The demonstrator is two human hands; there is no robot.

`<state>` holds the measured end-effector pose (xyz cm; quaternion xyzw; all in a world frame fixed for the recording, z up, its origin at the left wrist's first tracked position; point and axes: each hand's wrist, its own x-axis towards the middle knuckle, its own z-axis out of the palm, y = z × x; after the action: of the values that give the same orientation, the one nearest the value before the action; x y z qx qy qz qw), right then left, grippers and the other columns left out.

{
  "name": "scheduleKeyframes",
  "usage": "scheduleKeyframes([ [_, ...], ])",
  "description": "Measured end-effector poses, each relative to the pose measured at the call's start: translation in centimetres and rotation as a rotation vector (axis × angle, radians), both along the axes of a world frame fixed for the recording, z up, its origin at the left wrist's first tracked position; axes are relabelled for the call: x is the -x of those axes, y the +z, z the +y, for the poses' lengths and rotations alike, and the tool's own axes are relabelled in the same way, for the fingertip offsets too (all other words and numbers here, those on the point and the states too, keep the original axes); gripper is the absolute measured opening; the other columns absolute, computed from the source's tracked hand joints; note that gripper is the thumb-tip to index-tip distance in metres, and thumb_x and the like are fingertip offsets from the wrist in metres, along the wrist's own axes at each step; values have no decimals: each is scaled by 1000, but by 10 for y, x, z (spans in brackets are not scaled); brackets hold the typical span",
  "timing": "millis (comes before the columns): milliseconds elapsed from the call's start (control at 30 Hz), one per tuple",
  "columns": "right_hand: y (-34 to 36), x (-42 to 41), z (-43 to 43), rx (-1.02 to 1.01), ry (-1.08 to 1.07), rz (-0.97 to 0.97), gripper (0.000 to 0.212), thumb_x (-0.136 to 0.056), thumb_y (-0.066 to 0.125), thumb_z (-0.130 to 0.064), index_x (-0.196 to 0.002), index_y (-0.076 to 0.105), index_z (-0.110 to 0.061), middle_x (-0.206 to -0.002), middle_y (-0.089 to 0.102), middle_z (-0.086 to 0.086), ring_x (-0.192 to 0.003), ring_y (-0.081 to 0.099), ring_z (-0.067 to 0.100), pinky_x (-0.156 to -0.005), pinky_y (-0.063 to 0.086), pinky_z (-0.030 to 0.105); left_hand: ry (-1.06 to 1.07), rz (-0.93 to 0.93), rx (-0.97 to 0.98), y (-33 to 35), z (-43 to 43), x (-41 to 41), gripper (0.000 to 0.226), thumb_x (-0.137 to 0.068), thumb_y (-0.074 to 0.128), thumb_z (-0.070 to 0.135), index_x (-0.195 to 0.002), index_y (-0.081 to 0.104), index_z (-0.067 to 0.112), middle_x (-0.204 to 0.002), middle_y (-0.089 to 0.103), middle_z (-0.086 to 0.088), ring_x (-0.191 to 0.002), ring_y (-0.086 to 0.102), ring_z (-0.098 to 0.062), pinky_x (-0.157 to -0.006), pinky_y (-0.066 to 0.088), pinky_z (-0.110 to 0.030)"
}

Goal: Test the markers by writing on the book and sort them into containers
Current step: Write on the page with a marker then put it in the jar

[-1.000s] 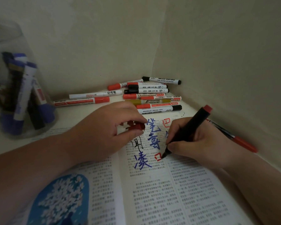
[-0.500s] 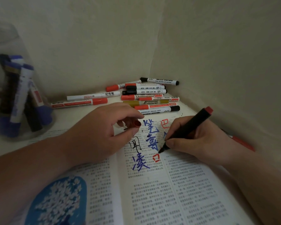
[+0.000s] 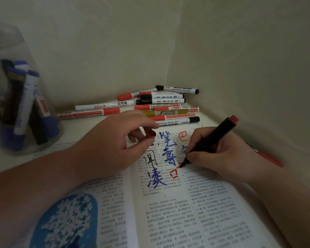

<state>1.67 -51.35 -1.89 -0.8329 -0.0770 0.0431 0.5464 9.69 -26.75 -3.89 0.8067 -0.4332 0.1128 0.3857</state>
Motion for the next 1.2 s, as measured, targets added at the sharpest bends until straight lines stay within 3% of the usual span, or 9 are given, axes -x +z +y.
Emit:
scheduleKeyframes([
  [133,1,0,1,34,10,18,5,-75,75,-12,-73,72,-14,-62,64,-4,-58,52,9,-54,41,19,-19,-24,-2,-1,-1,-2,27,-88,68,23,-115,68,24,-100,62,20,-88,63,-6,-76,46,-11],
  [267,0,-2,-1,-47,-42,13,6,-74,71,-5,-71,67,-4,-59,63,-5,-53,54,3,-51,40,11,-37,-35,-2,-1,-1,-3,24,-88,68,21,-112,70,20,-98,62,17,-88,62,-8,-77,46,-13],
  [500,1,-2,-3,81,-88,2,6,-69,68,-16,-68,65,-11,-59,58,3,-57,48,12,-52,39,24,-52,-39,-21,0,-1,-4,21,-89,71,20,-110,71,19,-100,62,14,-90,63,-9,-78,48,-17],
  [633,1,0,-3,95,-48,1,8,-71,70,-17,-72,66,-10,-63,62,8,-59,50,9,-54,40,22,-50,-36,-14,0,-1,-4,22,-88,71,28,-109,71,21,-99,62,15,-91,62,-8,-78,47,-16],
  [767,3,1,-2,113,-5,8,11,-70,73,-22,-73,68,-13,-68,64,9,-61,53,17,-58,43,31,-40,-38,-20,0,-1,-4,22,-89,69,30,-109,70,22,-99,62,16,-91,62,-7,-78,47,-16],
  [833,5,4,0,93,81,52,9,-74,76,-19,-76,70,-12,-75,68,19,-60,53,29,-57,44,34,-32,-48,-29,0,-1,-4,22,-89,69,29,-110,70,22,-98,61,18,-90,61,-4,-78,46,-13],
  [900,6,5,3,60,137,69,10,-77,78,-18,-78,72,-9,-75,65,26,-57,51,25,-51,40,29,-19,-53,-25,-1,-1,-3,25,-88,71,28,-112,68,24,-99,61,21,-90,59,0,-78,44,-10],
  [1033,2,1,-2,-38,19,21,12,-71,78,-17,-74,70,-8,-65,60,17,-61,49,25,-54,39,28,3,-11,-13,-2,0,-2,34,-86,79,23,-116,65,29,-100,61,24,-90,60,-2,-79,44,-10],
  [1200,4,0,-4,97,19,53,6,-70,72,-16,-73,69,-11,-67,63,10,-64,55,16,-59,44,29,-6,-43,-35,-2,-1,-4,25,-86,78,23,-110,69,23,-97,61,19,-87,59,-4,-77,45,-12],
])
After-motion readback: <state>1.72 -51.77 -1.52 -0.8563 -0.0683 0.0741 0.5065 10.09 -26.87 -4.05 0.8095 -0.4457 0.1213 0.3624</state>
